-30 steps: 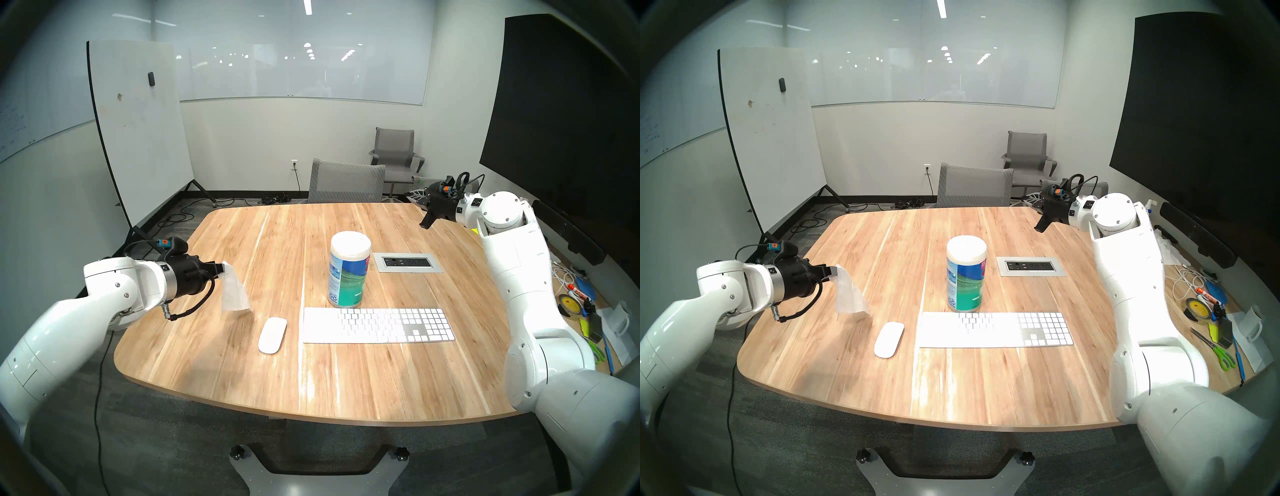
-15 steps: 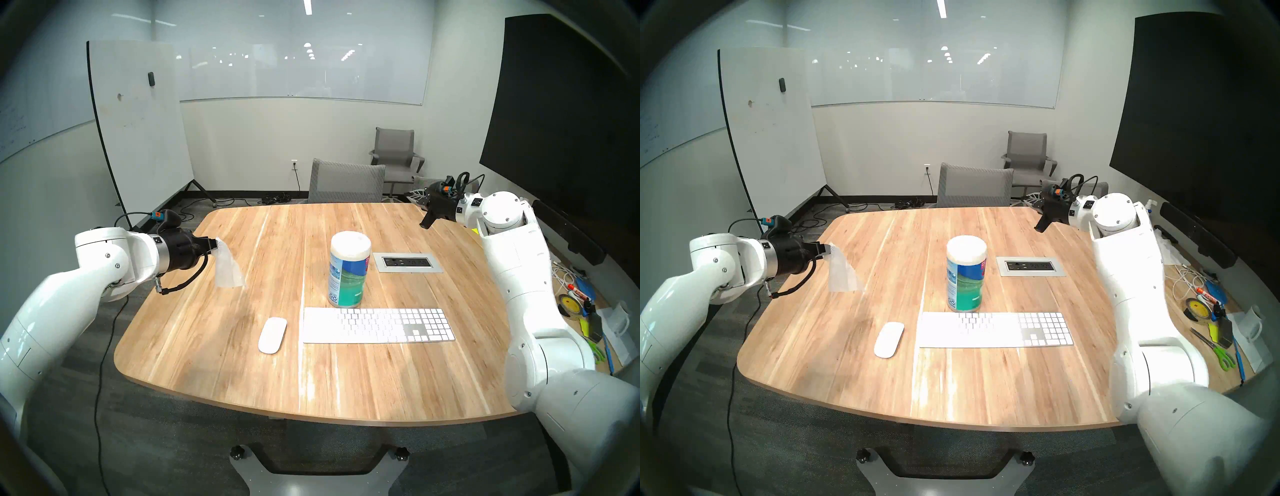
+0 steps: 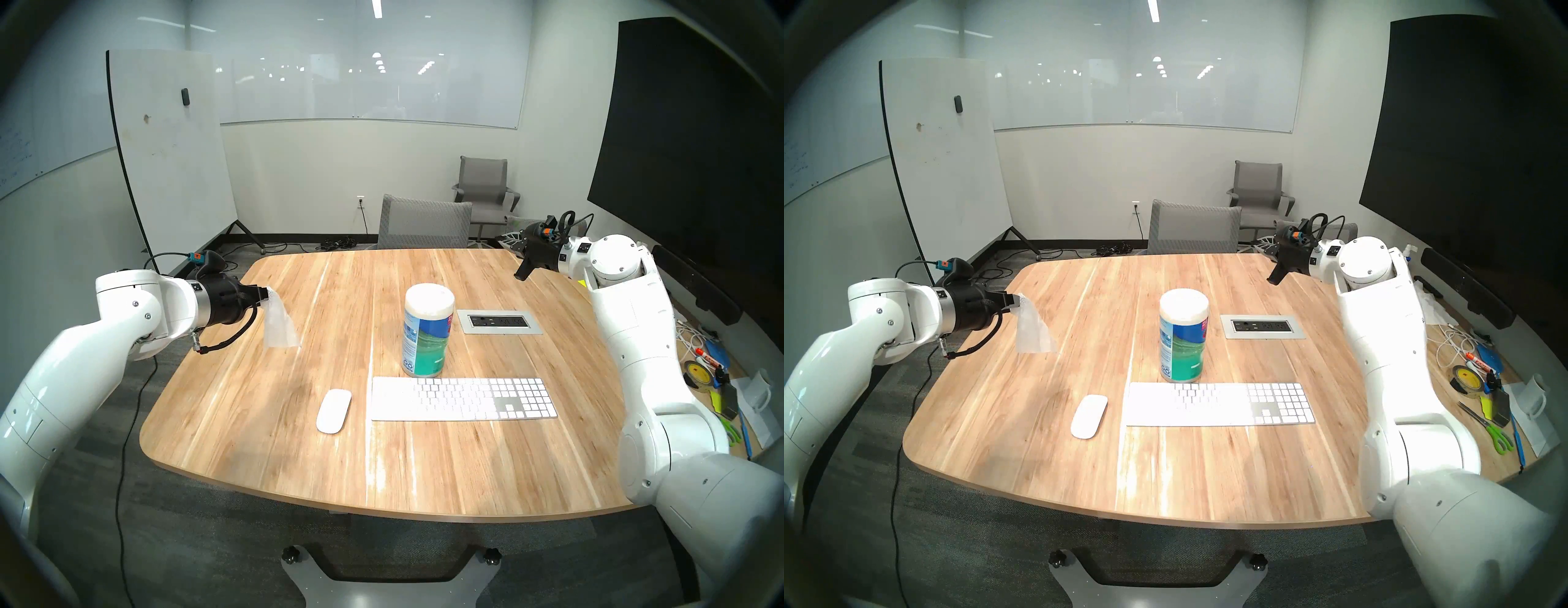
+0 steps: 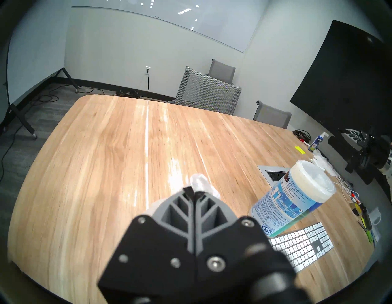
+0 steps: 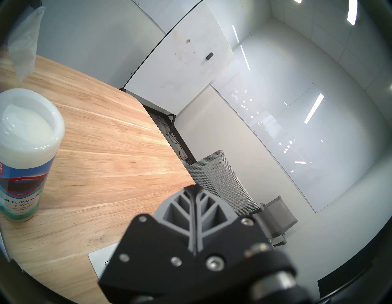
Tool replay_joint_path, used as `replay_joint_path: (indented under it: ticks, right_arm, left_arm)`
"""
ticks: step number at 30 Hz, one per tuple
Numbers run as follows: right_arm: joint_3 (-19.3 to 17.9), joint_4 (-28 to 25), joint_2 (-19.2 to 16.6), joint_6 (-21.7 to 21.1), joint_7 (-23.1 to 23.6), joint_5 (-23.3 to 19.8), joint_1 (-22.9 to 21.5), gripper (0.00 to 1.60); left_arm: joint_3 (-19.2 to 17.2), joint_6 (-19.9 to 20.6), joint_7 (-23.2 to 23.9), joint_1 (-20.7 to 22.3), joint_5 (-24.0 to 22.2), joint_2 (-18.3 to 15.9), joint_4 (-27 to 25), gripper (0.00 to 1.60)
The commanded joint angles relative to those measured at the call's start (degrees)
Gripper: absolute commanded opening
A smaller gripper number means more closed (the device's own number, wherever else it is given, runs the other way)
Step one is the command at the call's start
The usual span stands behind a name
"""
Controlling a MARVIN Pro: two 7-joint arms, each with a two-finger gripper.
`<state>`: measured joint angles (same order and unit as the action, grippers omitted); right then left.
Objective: Wipe the keyboards and mice with a disinfecting wipe, then set the wipe down
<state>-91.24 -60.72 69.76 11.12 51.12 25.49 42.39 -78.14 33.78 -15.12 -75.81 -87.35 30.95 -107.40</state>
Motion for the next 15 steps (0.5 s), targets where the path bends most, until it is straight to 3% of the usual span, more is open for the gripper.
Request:
replay_joint_path:
  ticks: [1, 15]
  right_arm:
    - [-0.1, -1.1, 0.1, -0.1, -0.1, -0.2, -1.5, 0.00]
    - [-0.1, -1.1, 0.1, -0.1, -0.1, -0.2, -1.5, 0.00]
  left_arm:
    - [-0.8, -0.3, 0.2, 1.5, -0.2, 0.2, -0.2, 0.00]
    - [-1.0, -0.1, 0.3, 1.5, 0.0, 0.5, -0.1, 0.00]
